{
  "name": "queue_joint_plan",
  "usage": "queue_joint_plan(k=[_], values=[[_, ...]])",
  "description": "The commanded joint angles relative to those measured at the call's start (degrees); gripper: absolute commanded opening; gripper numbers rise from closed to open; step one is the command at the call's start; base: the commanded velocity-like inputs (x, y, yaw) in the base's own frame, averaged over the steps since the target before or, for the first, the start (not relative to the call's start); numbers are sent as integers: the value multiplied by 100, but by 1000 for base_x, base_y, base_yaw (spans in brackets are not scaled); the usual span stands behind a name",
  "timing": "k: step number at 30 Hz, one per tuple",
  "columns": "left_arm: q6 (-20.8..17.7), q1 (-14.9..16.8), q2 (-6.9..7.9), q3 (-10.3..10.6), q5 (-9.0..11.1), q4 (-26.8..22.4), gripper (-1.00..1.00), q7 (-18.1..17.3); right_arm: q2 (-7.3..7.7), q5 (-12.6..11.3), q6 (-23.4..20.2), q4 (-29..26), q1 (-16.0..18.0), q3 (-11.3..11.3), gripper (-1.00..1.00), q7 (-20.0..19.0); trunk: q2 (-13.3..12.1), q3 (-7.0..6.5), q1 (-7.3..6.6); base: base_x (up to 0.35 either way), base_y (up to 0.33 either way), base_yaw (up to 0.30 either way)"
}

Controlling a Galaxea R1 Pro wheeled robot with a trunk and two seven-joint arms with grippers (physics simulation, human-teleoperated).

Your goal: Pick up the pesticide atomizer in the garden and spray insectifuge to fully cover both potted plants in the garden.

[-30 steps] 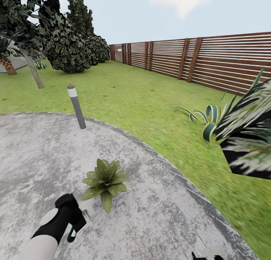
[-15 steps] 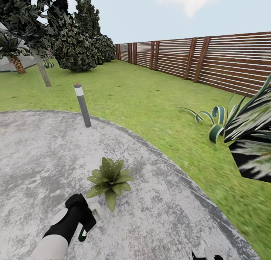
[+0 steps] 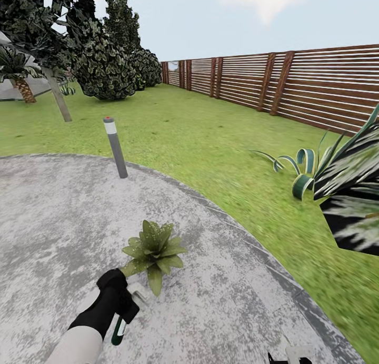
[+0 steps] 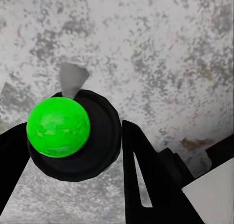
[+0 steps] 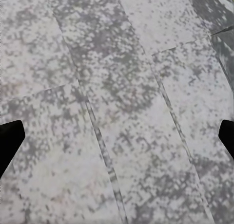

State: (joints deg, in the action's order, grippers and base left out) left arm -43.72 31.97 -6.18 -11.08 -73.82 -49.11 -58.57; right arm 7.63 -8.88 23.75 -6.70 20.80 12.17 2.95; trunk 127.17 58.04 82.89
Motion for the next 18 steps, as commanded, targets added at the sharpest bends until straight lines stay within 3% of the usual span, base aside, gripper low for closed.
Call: queue_joint_plan(k=[1,2,10,12,18], values=[[-30,3,-7,-120,-22,-8,-100,29,2,-53,16,2,3,50,100,18,2,5,-1,0,0,0],[-31,4,-61,-503,23,-30,-100,544,2,-53,16,2,3,49,100,21,2,5,-1,0,0,0],[-31,62,-109,-576,131,-68,-100,709,10,-48,16,6,3,48,100,30,2,5,-1,0,0,0],[-31,11,-118,-565,166,47,-100,959,10,-44,16,9,3,48,100,31,2,5,-1,0,0,0],[-18,-13,-104,-547,172,273,-100,1035,10,-44,16,10,3,48,100,31,2,5,-1,0,0,0]])
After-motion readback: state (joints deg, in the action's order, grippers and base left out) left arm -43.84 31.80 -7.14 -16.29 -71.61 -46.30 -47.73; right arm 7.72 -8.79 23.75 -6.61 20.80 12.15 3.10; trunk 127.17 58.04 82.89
